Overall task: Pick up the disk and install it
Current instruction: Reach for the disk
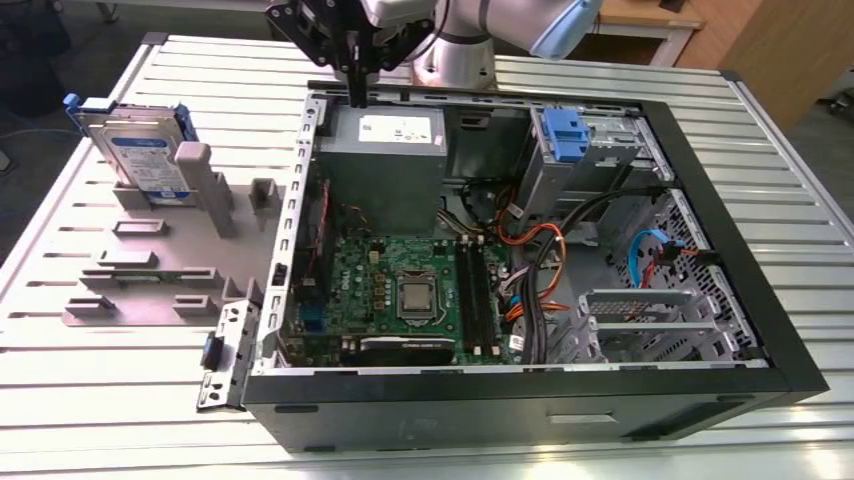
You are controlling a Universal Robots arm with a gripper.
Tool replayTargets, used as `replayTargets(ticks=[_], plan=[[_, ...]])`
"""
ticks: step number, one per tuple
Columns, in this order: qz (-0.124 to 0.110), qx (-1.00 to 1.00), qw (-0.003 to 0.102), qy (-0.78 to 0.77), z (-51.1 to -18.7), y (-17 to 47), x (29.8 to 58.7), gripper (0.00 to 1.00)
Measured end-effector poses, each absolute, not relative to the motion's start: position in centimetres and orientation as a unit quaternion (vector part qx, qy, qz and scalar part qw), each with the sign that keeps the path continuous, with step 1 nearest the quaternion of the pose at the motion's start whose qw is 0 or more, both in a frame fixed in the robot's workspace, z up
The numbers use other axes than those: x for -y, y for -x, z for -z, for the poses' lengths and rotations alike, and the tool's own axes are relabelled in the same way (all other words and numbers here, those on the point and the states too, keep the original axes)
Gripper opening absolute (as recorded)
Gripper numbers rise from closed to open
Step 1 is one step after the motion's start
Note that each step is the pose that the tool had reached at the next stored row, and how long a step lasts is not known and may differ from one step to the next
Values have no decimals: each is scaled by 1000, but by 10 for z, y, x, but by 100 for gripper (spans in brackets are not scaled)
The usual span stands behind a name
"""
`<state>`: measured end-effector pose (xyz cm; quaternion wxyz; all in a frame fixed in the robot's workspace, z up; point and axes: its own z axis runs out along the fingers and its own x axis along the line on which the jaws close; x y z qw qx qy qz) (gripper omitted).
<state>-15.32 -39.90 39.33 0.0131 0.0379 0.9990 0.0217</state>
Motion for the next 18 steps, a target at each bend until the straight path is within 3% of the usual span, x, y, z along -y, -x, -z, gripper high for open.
replayTargets(ticks=[18], plan=[[-22, -999, 13, -38, -393, 162, 399, 15]])
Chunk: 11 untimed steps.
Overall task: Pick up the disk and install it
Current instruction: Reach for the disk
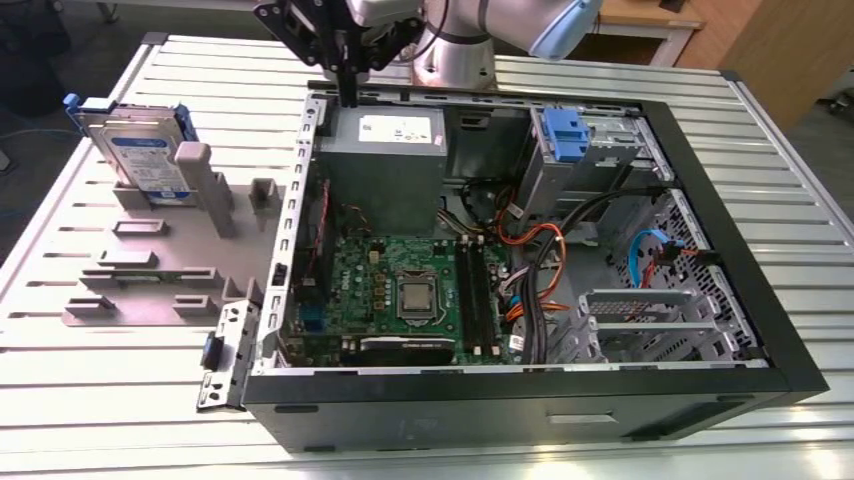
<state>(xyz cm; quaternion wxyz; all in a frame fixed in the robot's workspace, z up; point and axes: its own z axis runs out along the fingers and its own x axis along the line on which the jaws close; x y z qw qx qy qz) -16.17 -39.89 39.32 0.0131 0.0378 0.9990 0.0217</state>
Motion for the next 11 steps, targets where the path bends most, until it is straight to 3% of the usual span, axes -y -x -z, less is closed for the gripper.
replayTargets(ticks=[11], plan=[[-22, -999, 13, -38, -393, 166, 399, 15]])
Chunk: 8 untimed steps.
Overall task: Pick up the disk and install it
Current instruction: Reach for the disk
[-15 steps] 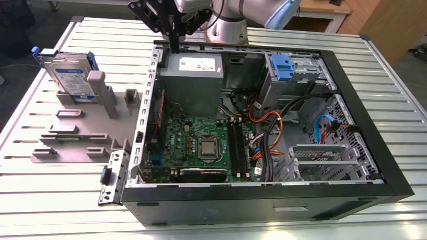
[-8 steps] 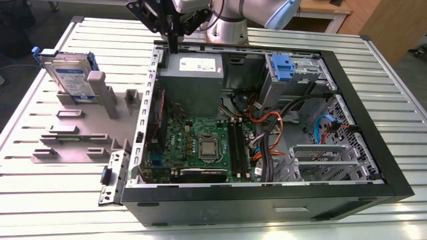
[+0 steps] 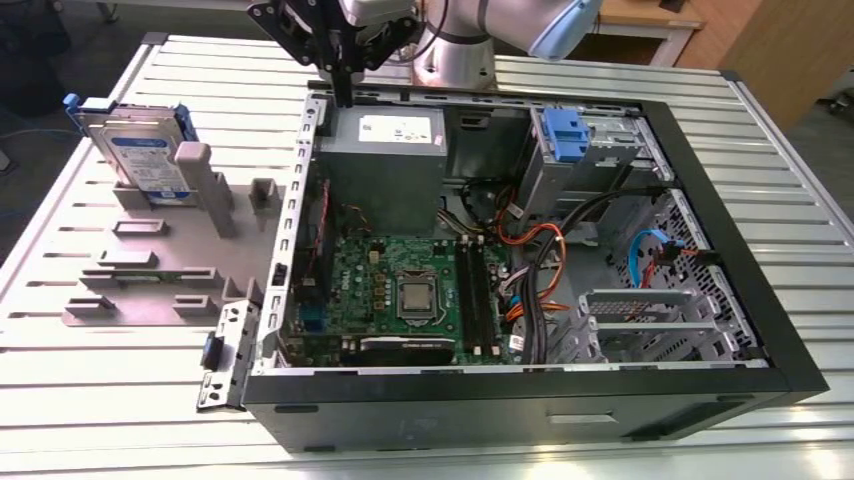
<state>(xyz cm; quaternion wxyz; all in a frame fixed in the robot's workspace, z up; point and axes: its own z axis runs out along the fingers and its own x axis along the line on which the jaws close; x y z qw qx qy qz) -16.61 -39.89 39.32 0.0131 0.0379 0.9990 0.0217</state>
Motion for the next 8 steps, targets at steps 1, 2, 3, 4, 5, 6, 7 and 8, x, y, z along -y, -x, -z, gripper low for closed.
replayTargets(ticks=[1, 2, 3, 4, 5, 6, 7, 8], plan=[[-22, -999, 13, -38, -393, 167, 399, 15], [-22, -999, 13, -38, -393, 167, 399, 15], [-22, -999, 13, -38, -393, 167, 399, 15], [-22, -999, 13, -38, -393, 168, 399, 15], [-22, -999, 13, -38, -393, 168, 399, 15], [-22, -999, 13, -38, -393, 169, 399, 15], [-22, -999, 13, -38, -393, 169, 399, 15], [-22, -999, 13, -38, -393, 169, 399, 15]])
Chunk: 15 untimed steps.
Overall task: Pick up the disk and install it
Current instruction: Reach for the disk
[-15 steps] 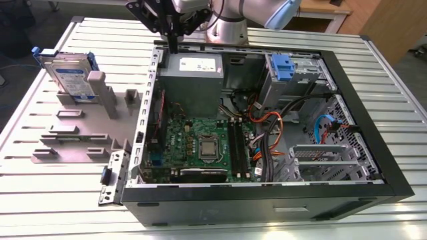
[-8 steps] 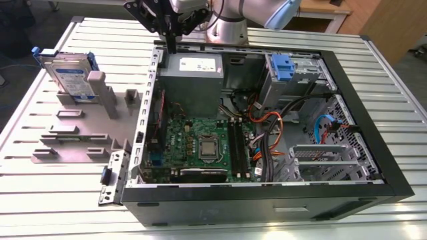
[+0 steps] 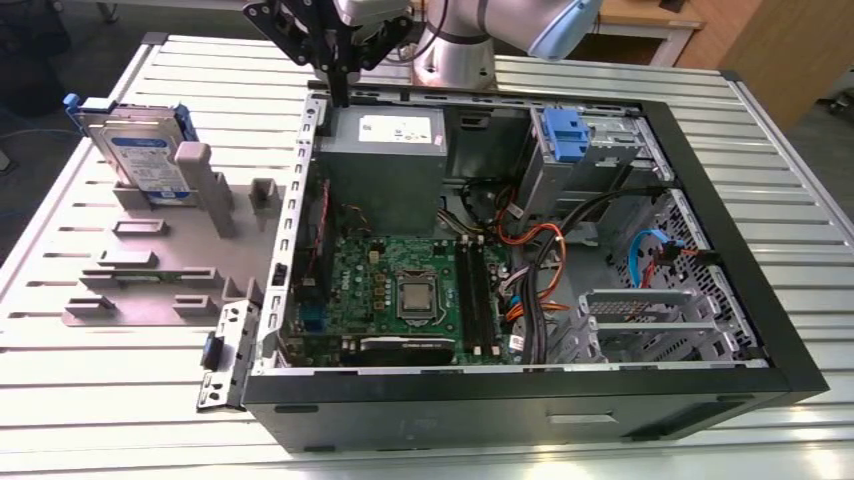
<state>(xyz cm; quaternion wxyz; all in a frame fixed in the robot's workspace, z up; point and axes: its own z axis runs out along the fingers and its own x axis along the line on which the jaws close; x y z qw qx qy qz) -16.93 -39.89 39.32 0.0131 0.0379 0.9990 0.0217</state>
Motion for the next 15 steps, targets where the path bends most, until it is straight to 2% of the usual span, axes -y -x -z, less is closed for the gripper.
replayTargets(ticks=[15], plan=[[-22, -999, 13, -38, -393, 178, 399, 15]])
